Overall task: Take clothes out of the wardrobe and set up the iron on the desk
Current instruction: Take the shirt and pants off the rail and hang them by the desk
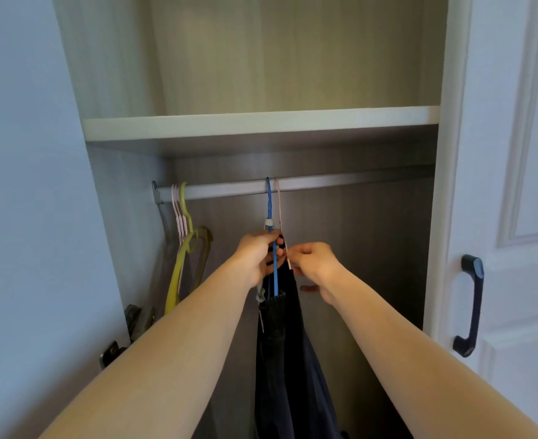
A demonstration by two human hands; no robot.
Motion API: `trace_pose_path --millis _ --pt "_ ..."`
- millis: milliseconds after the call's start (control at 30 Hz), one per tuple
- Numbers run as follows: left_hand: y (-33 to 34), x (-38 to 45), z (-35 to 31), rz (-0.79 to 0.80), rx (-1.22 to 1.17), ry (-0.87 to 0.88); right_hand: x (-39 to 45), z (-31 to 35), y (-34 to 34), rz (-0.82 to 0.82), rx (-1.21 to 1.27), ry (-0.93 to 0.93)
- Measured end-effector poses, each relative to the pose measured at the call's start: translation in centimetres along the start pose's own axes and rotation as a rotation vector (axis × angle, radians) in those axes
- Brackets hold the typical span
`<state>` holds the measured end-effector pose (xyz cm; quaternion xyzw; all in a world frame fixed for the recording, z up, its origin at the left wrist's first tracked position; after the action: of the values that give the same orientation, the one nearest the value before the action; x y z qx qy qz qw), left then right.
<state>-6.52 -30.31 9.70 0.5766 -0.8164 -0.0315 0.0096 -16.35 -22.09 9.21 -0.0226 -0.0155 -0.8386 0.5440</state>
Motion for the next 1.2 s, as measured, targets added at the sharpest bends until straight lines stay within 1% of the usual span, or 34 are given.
trace_pose_path --millis 67,167,233,300,400,500,633,767,933,1133,1200 --pt "-0.5 0.2 -0.1 -0.012 0.046 0.011 0.2 0.2 0.1 -0.002 -0.008 0.014" --pt "-0.7 0.2 -0.4 -0.005 0.085 0.012 0.1 1.1 -0.2 -0.049 -0.059 -0.006" --pt "-0.6 0.1 -0.5 0.006 0.087 0.005 0.1 1.4 -0.6 -0.080 -0.046 0.014" --pt "-0.3 0.0 -0.8 0.013 0.072 0.002 0.0 2.0 -1.1 -0.111 -0.056 0.014" --pt "0.3 -0.3 -1.7 0.022 0.017 0.014 -0.1 3.3 -2.0 -0.153 -0.077 -0.039" --pt "0.5 -0.4 -2.6 -0.006 -0.038 0.052 -0.5 4.2 -2.5 -0.176 -0.053 -0.076" --pt "-0.1 -0.8 -3.1 -0.092 -0.065 0.096 -2.1 5.2 -3.2 -0.157 -0.058 -0.108" --pt "0.1 -1.7 -4.3 -0.098 -0.076 0.119 -4.0 5.6 -3.8 -0.128 -0.079 -0.133" --pt "1.5 -4.5 -3.7 -0.104 -0.036 0.118 -6.4 5.3 -4.9 -0.160 -0.117 -0.125" --pt "0.9 -8.9 -1.2 -0.159 -0.062 0.081 -10.7 3.9 -6.2 -0.186 -0.157 -0.097" --pt "0.8 -10.8 -0.6 -0.150 -0.098 0.060 -12.6 3.4 -6.5 -0.208 -0.154 -0.093"
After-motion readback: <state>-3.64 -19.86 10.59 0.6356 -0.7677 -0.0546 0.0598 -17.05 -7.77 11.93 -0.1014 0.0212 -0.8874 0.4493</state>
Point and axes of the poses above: each hand's wrist, its own x-axis towards the middle knuckle, its own y-axis out of the palm, z = x × y, the point moved 8 cm from there along x, towards the middle knuckle, and after that the axes turned 9 degrees about x, right-handed, at the moved point
